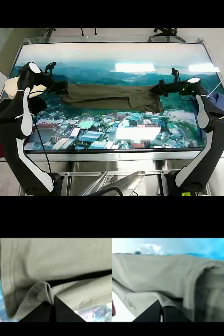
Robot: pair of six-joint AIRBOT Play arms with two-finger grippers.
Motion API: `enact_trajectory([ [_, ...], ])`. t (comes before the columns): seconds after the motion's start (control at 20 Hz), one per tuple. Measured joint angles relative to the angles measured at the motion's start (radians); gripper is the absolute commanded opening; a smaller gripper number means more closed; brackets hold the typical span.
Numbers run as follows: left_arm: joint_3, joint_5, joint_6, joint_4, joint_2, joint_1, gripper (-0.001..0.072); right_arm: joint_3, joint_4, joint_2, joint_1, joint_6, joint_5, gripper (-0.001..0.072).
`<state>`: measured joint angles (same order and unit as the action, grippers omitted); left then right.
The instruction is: Fold the shirts.
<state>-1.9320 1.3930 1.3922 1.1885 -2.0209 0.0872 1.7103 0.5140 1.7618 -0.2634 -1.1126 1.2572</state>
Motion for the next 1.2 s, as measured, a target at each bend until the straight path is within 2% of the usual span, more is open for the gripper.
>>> enact_trajectory([
  [0.05,-0.017,-0.004,0.002,0.0,-0.016,-0.001,0.0013,0.003,0.0,0.007,0.0,0.007,-0.003,0.0149],
  [0.1,-0.028,-0.016,0.004,0.0,-0.026,-0.002,0.0047,0.007,0.0,0.011,0.0,0.013,-0.007,0.0217],
  [0.15,-0.037,-0.032,0.004,0.0,-0.032,-0.002,0.0453,0.009,0.0,0.013,-0.002,0.018,-0.008,0.0336],
  [0.2,-0.043,-0.047,0.004,0.0,-0.035,0.0,0.0665,0.011,0.0,0.011,-0.004,0.026,-0.009,0.0419],
  [0.25,-0.047,-0.056,0.007,0.0,-0.037,0.001,0.0662,0.013,0.001,0.007,-0.007,0.032,-0.01,0.0421],
  [0.35,-0.061,-0.061,0.008,0.002,-0.037,0.002,0.0662,0.031,0.018,-0.012,-0.02,0.043,-0.002,0.0627],
  [0.4,-0.076,-0.057,0.011,0.006,-0.037,0.002,0.0662,0.046,0.047,-0.024,-0.029,0.045,0.005,0.065],
  [0.65,-0.124,-0.002,0.011,0.035,0.018,0.002,0.0656,0.098,0.255,-0.065,-0.076,-0.021,0.062,0.0652],
  [0.7,-0.107,-0.008,0.012,0.04,0.045,0.002,0.0461,0.102,0.274,-0.058,-0.077,-0.029,0.082,0.0652],
  [0.75,-0.087,-0.019,0.014,0.042,0.072,0.001,0.0075,0.105,0.287,-0.048,-0.075,-0.04,0.101,0.0652],
  [0.8,-0.065,-0.029,0.014,0.043,0.1,0.0,0.0012,0.106,0.302,-0.035,-0.069,-0.045,0.113,0.0652],
  [1.05,-0.015,-0.032,0.011,0.045,0.182,-0.032,0.0011,0.113,0.285,0.02,-0.029,-0.056,0.151,0.0646],
  [1.1,-0.012,-0.022,0.011,0.042,0.187,-0.049,0.0011,0.113,0.28,0.029,-0.02,-0.058,0.154,0.0568],
  [1.15,-0.01,-0.015,0.01,0.042,0.191,-0.072,0.0011,0.113,0.278,0.037,-0.012,-0.058,0.156,0.0398],
  [1.2,-0.009,-0.011,0.01,0.041,0.192,-0.099,0.0011,0.112,0.276,0.044,-0.002,-0.053,0.157,0.0186],
])
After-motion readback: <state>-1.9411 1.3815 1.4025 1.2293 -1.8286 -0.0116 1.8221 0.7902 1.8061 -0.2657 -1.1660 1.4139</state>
